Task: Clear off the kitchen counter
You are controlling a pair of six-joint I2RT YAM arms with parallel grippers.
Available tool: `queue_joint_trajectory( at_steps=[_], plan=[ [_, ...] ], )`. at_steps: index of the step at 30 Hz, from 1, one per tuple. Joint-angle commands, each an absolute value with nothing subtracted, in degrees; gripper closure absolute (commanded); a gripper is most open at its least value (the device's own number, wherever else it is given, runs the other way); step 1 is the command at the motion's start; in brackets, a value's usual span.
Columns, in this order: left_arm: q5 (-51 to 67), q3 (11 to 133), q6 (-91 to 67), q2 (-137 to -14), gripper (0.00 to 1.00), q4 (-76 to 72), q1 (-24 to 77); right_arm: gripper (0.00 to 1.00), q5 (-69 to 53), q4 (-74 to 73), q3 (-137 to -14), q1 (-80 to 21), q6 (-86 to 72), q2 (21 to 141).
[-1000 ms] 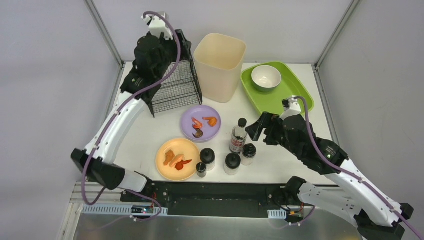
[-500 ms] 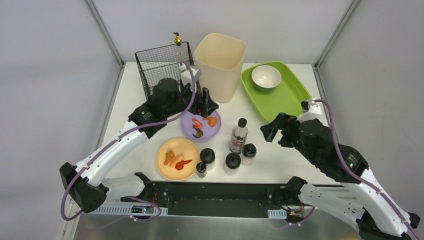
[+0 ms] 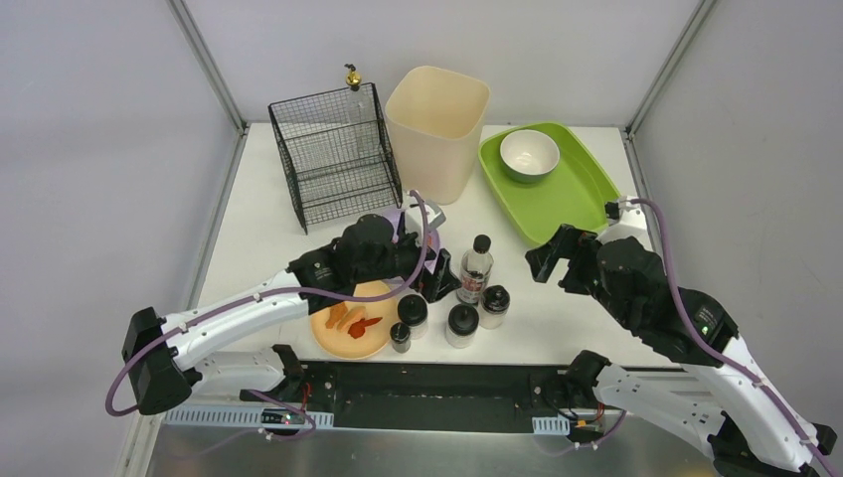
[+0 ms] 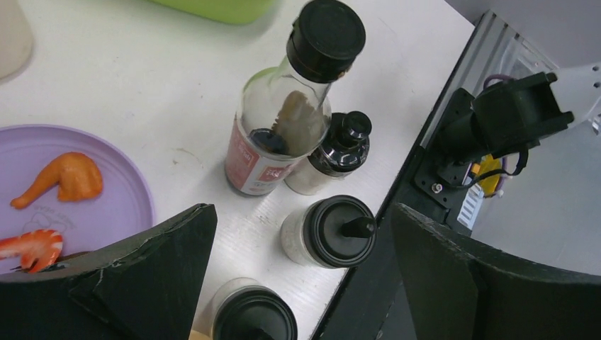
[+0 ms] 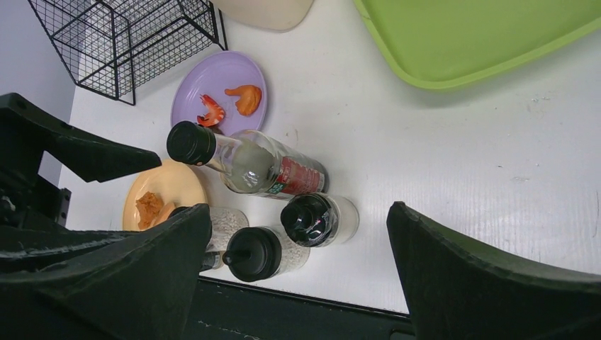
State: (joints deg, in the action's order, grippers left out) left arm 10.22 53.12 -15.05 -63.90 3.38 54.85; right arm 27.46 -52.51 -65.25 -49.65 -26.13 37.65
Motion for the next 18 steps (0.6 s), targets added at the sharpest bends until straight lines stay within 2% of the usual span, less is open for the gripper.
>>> queue_joint_trajectory(
  at_steps=[1,18],
  plan=[
    [8.34,49.93,-12.36,-63.05,0.04,-7.43,56.99,0.01,28.93,-52.82,-65.37,-49.88,-26.31,37.48],
    [-2.54,47.29,-4.20,-74.57,0.06,-28.61,62.34,0.01,30.47,-53.00,-63.82,-49.85,-27.24,36.94]
  ],
)
